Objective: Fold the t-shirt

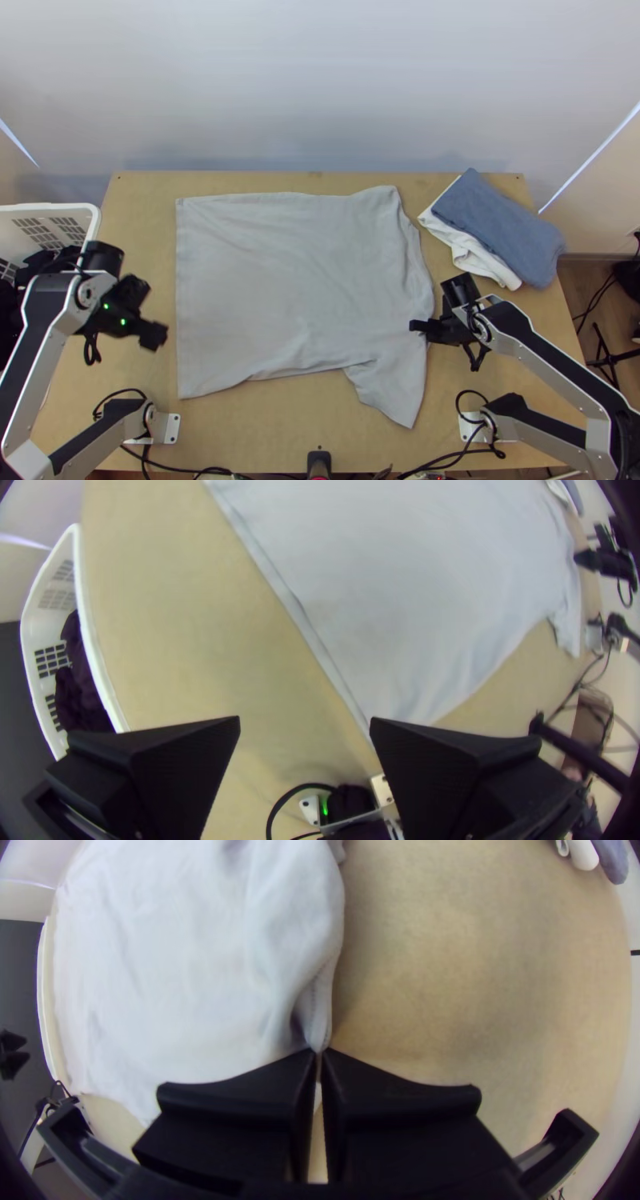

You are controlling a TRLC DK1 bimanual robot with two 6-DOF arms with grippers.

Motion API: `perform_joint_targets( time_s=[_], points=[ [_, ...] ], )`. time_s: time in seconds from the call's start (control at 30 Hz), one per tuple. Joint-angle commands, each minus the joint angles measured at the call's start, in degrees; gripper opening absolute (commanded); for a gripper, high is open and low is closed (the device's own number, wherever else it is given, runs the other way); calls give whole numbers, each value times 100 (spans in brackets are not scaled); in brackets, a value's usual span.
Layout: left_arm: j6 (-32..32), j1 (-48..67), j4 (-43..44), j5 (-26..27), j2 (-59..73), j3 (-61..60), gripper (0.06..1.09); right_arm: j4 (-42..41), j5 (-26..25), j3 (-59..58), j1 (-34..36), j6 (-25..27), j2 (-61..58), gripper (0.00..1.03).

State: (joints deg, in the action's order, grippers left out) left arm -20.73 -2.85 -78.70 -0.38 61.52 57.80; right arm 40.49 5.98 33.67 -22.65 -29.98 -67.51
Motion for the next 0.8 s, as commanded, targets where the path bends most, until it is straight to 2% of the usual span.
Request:
perform_joint_targets(
  time_s=[0.0, 0.07, 0.17, 0.23, 0.33, 0.57, 0.6, 0.7, 0.77],
  points=[
    [-1258, 566, -383, 240, -157, -867, 99, -6, -70, 17, -2, 1, -193, 3],
    [-1188, 997, -41, 205, -219, -1298, 99, -15, -106, 26, 7, 1, -263, 3],
    [-748, 1982, 531, -261, -351, -2010, 99, -6, -185, 34, 15, 1, -298, 3],
    [-502, 2491, 979, -357, -465, -2326, 98, -15, -229, 52, 15, 1, -307, 3],
    [-282, 2931, 1023, -401, -483, -2458, 98, -6, -281, 96, 15, -17, -333, 3],
    [-300, 3247, 1040, -507, -342, -2475, 97, -6, -387, 157, 15, -70, -386, 3],
    [-335, 3300, 1023, -507, -342, -2475, 95, -6, -387, 157, 15, -70, -386, 3],
    [-423, 3590, 926, -489, -360, -2387, 78, -6, -422, 149, 15, -70, -377, 3],
    [-397, 3818, 838, -472, -324, -2282, 71, -6, -431, 140, 15, -70, -377, 3]
  ],
)
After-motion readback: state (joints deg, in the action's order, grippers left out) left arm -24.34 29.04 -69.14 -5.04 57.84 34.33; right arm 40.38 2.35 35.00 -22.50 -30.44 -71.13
